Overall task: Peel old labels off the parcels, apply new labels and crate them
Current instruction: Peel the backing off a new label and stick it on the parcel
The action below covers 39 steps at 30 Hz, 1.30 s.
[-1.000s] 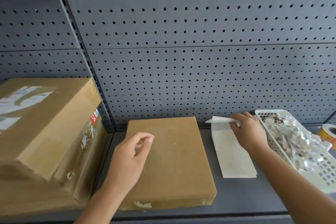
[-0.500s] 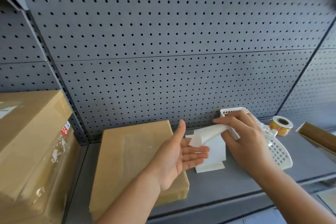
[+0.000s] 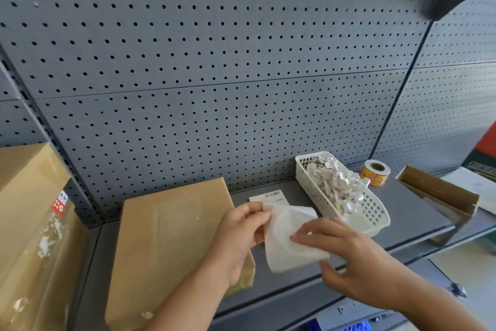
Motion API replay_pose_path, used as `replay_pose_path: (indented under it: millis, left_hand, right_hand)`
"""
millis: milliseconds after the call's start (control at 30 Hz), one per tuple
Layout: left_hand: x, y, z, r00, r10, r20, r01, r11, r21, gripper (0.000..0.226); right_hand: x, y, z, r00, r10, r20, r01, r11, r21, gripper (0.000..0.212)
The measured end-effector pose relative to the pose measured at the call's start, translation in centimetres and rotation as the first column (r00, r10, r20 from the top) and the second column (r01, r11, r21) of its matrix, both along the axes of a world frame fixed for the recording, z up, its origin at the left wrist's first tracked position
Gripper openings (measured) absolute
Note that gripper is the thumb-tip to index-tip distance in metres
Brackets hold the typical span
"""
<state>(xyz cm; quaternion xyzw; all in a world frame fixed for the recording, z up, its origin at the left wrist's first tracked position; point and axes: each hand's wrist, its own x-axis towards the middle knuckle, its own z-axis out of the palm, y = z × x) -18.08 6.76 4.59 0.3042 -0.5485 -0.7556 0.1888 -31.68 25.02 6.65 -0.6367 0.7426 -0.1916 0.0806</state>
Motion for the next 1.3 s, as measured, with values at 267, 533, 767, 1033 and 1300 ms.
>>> replay_pose_path:
  millis: [267,533,767,1033,1300]
  left_hand:
    - [0.6,1.7,-0.8,0.997,-0.031,0.071,0.048,0.969,-0.244,0.013]
    - [0.5,2.8,-0.7,0.987,-0.148,0.061,0.16,0.919,-0.36,0.017]
    - [0.9,2.6,-1.0,0.982,-0.166,0.085,0.186,0.914,-0.361,0.014]
    - [0.7,2.6,-1.3,0.986,-0.145,0.078,0.164,0.914,-0.37,0.013]
    - [0.6,2.4,-1.8,0.984,-0.143,0.111,0.173,0.924,-0.342,0.011]
  right_hand:
    - [-0.8,0.6,2.9,0.983,-0.065,0.174,0.072,0.997,-0.034,0.031]
    - [0.7,-3.2,0.5,0.963,-0.208,-0.171,0.166,0.959,-0.23,0.03]
    - [0.5,-3.8,-0.1,0.949,-0.255,-0.186,0.199,0.94,-0.276,0.025]
    - [0.4,-3.3,0.2,0.967,-0.23,-0.109,0.205,0.958,-0.201,0.032]
    - [-0.3,-3.3,0.4,0.952,-0.285,0.108,0.301,0.936,-0.184,0.005]
